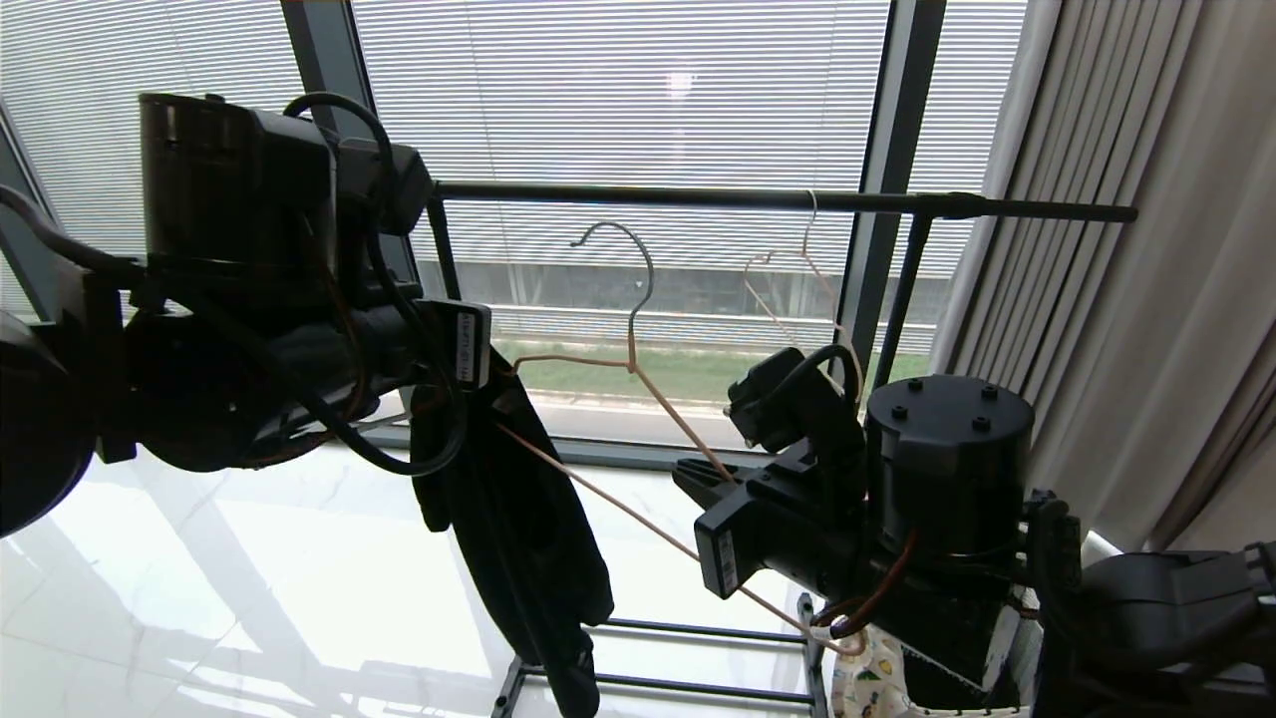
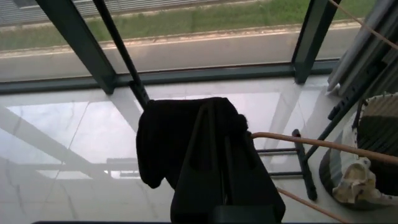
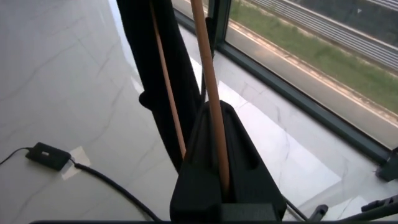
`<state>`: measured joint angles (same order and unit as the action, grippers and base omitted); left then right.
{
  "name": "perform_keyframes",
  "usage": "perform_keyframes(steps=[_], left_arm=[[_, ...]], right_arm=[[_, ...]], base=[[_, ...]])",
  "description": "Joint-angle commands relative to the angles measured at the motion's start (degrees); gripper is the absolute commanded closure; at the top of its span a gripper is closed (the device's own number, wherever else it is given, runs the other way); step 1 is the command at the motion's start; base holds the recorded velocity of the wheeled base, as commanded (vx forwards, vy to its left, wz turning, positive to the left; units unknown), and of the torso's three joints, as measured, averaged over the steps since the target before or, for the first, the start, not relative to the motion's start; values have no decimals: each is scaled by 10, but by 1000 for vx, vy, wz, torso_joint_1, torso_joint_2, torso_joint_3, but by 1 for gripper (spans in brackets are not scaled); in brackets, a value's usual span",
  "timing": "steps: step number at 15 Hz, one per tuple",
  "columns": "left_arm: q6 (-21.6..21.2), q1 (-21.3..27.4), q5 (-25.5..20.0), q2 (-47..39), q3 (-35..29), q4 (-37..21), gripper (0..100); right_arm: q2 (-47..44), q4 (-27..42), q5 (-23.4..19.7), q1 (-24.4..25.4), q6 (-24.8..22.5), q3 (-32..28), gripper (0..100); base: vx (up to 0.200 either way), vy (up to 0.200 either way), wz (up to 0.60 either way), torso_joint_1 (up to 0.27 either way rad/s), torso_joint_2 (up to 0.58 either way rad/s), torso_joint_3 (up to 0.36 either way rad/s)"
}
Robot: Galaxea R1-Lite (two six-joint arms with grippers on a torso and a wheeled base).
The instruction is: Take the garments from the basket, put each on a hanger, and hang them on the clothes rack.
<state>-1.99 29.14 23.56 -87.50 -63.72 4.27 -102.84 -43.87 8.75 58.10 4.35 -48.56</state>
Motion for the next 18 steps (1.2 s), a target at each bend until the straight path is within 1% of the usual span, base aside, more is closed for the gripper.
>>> perform_keyframes(steps=[1,3,5,7,10,12,13,15,18], left_arm=[[-17,-49,-14,15,-4,0,100],[-42,-66,-25,15,-7,1,100],[-44,-68,-25,14,-7,2,100],[-44,-68,-25,13,-6,2,100],[-44,-69,-25,13,-7,1,100],[-44,-68,-26,15,-7,1,100],[-44,-68,-36,16,-7,1,100],[-44,-67,-39,23,-5,0,100],[-43,-67,-38,25,-5,0,100]], right_arm=[[29,-1,-27,-1,10,24,100],[54,-2,-51,0,22,49,100],[79,-2,-76,0,37,63,100],[94,-2,-80,0,44,67,100],[115,-2,-128,2,46,89,100],[106,-2,-130,2,46,87,100],[89,-17,-130,2,47,85,100],[56,-58,-131,3,47,80,100],[17,-63,-125,-4,46,67,100]], base=[[0,0,0,0,0,0],[0,0,0,0,0,0],[0,0,0,0,0,0],[0,0,0,0,0,0],[0,0,0,0,0,0],[0,0,0,0,0,0],[0,0,0,0,0,0],[0,0,0,0,0,0],[0,0,0,0,0,0]])
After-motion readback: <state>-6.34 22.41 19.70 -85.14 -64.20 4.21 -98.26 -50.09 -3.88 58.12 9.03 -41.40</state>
